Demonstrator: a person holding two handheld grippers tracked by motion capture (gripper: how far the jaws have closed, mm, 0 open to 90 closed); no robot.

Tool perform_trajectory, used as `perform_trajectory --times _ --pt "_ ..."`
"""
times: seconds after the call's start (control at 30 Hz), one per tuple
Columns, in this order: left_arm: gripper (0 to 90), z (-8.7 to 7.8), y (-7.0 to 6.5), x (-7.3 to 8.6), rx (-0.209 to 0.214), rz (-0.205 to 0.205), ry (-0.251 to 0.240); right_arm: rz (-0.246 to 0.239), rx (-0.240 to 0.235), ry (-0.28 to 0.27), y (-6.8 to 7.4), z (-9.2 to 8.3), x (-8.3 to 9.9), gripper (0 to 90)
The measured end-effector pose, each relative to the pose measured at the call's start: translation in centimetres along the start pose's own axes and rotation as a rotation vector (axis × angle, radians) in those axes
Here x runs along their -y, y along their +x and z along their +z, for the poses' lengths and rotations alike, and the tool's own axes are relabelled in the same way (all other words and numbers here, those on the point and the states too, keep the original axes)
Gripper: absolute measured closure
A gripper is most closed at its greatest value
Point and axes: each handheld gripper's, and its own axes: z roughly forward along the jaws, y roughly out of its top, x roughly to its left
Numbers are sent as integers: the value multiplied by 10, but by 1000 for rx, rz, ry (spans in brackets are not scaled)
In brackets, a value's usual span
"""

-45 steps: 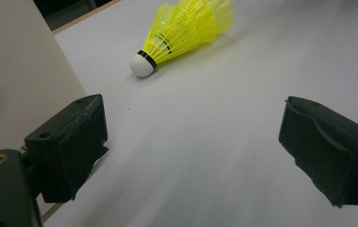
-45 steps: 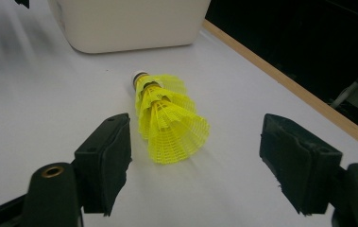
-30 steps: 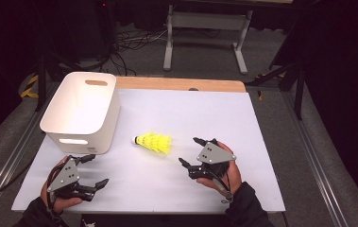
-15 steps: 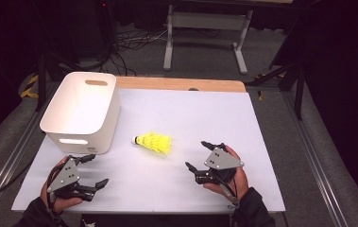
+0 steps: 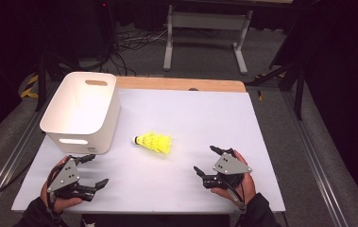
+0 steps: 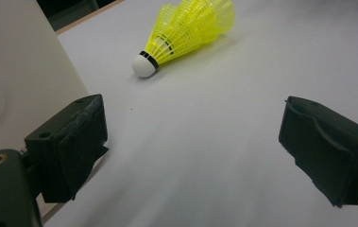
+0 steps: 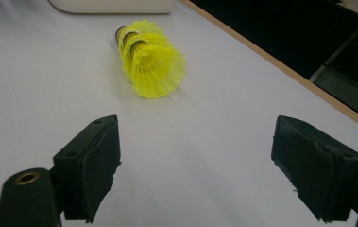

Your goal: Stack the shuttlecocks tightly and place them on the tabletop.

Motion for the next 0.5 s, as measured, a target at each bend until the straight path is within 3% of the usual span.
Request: perform_trajectory --times 0.5 --pt "91 0 0 1 -2 -5 -2 41 15 70 -2 -4 35 153"
